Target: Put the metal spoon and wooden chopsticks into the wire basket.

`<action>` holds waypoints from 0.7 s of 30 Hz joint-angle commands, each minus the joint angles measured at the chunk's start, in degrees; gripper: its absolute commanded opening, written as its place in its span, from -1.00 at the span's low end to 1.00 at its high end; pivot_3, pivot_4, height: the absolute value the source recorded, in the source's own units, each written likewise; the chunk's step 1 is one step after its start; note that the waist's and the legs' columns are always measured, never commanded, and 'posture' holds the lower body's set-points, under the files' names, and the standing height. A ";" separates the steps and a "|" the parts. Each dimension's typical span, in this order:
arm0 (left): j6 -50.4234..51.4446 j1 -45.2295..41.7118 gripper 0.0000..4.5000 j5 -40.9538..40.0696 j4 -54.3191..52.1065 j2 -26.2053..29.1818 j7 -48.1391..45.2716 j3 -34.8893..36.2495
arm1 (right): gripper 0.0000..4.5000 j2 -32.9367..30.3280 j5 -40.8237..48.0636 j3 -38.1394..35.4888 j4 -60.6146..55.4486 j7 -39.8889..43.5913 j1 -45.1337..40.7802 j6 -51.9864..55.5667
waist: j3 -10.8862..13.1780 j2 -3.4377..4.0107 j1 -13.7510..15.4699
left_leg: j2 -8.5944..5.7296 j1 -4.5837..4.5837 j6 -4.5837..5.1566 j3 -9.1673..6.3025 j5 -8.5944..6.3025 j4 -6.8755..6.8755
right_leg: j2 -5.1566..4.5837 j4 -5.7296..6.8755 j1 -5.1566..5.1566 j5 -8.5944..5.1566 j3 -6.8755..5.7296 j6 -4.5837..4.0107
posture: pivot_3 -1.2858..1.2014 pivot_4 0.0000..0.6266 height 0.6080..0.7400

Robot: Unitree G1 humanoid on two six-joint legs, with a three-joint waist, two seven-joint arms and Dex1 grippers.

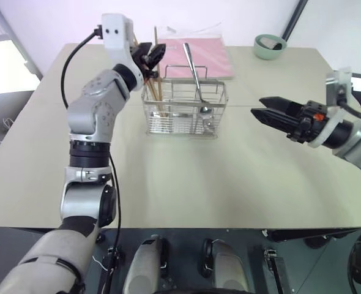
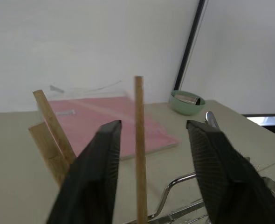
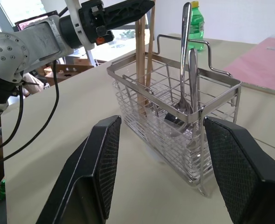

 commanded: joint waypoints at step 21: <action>11.74 23.55 0.78 -9.05 -20.25 45.59 -41.05 4.12 | 0.28 -4.02 -11.11 4.79 11.07 14.74 -4.81 -9.15 | -0.04 0.18 -1.29 | 0.04 -0.02 -0.26 0.02 -0.06 -0.13 | -0.02 -0.14 -0.12 -0.20 0.02 -0.26 | 0.03 -0.52 0.27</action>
